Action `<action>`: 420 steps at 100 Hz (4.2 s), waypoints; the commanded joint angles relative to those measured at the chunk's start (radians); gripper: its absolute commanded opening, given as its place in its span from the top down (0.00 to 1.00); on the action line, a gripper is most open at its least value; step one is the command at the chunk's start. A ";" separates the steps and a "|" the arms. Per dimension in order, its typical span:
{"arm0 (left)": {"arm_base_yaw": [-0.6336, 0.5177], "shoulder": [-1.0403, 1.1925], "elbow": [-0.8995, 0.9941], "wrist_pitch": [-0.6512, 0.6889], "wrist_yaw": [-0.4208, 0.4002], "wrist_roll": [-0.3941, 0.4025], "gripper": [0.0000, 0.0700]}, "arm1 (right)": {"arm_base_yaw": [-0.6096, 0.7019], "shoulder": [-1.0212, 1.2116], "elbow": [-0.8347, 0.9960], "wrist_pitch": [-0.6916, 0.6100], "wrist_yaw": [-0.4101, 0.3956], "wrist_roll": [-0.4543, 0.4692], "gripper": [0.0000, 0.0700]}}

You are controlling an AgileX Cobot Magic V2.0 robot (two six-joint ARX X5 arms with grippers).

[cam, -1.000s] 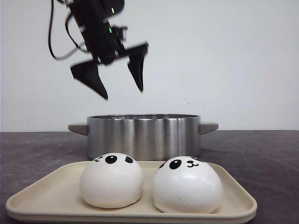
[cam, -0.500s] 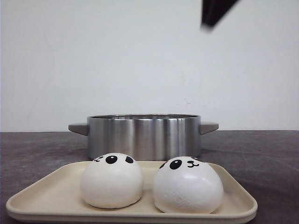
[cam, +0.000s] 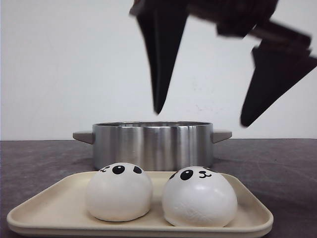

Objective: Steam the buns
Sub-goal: 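Grasp the panda bun nearest the right gripper on the tray, then lower the bun into the steamer pot and release with right gripper, then lower the left gripper and grasp the last panda bun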

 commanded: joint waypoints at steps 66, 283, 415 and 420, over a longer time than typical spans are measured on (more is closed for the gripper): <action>-0.006 0.011 0.015 -0.102 -0.005 0.001 0.15 | -0.021 0.258 0.011 0.044 -0.080 -0.032 0.53; -0.006 0.119 0.014 -0.159 0.001 0.016 0.15 | -0.393 0.558 0.674 -0.052 0.026 -0.383 0.51; -0.236 0.706 -0.608 0.194 0.137 -0.158 0.15 | -0.253 -0.114 0.805 -0.058 0.089 -0.386 0.98; -0.236 0.718 -0.608 0.189 0.124 -0.156 0.15 | -0.253 -0.114 0.805 -0.071 0.089 -0.386 0.98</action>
